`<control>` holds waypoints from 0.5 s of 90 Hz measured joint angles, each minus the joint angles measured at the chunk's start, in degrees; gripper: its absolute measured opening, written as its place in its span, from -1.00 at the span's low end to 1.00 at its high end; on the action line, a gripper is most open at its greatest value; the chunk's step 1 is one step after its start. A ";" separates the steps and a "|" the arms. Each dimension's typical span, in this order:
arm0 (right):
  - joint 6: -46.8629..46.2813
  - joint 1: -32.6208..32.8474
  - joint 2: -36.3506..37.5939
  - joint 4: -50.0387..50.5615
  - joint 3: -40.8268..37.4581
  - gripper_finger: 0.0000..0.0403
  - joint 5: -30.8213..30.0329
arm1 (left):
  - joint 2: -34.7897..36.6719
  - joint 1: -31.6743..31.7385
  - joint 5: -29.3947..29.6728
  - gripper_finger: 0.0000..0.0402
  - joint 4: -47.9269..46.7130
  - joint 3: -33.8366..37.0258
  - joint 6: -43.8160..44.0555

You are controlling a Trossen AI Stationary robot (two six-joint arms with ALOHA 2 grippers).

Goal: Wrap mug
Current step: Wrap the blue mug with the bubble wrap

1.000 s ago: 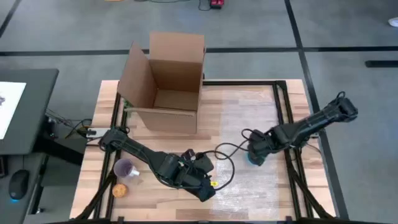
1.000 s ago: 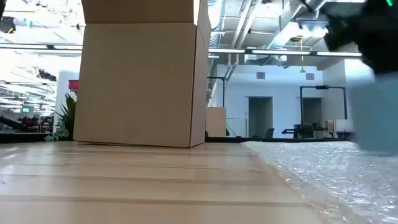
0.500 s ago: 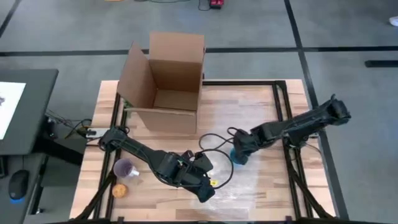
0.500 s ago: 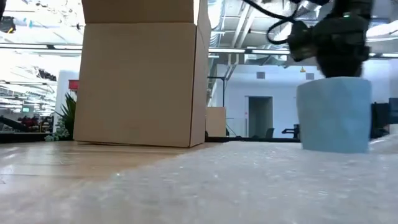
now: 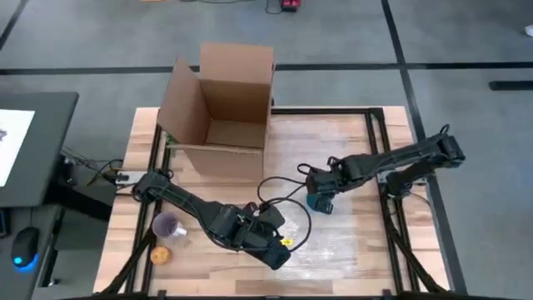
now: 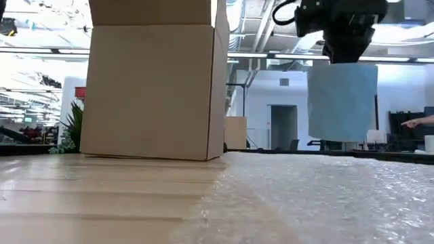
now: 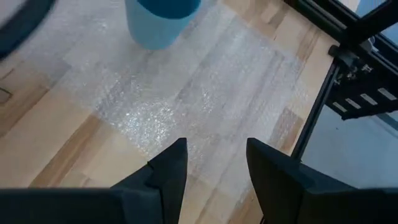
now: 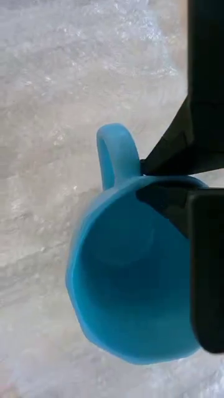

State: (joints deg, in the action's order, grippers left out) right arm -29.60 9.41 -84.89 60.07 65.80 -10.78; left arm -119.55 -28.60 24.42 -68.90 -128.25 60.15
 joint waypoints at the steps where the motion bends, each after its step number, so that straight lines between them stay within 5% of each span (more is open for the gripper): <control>1: -0.10 -0.13 -0.03 -0.09 -0.32 -0.98 0.01 | 0.00 -0.03 0.01 -0.27 0.00 0.00 0.02; 30: -0.82 -3.81 -0.71 -3.93 -2.78 -0.94 2.58 | 0.00 -0.37 0.18 -0.27 0.50 0.00 0.12; 45: -0.20 -4.31 -0.65 -5.41 -2.74 -0.67 5.24 | 0.00 -0.37 0.21 -0.27 0.55 0.00 0.27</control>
State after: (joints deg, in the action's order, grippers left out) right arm -29.80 5.10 -85.54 54.65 63.06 -5.54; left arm -119.55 -28.97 24.62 -68.36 -128.25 60.42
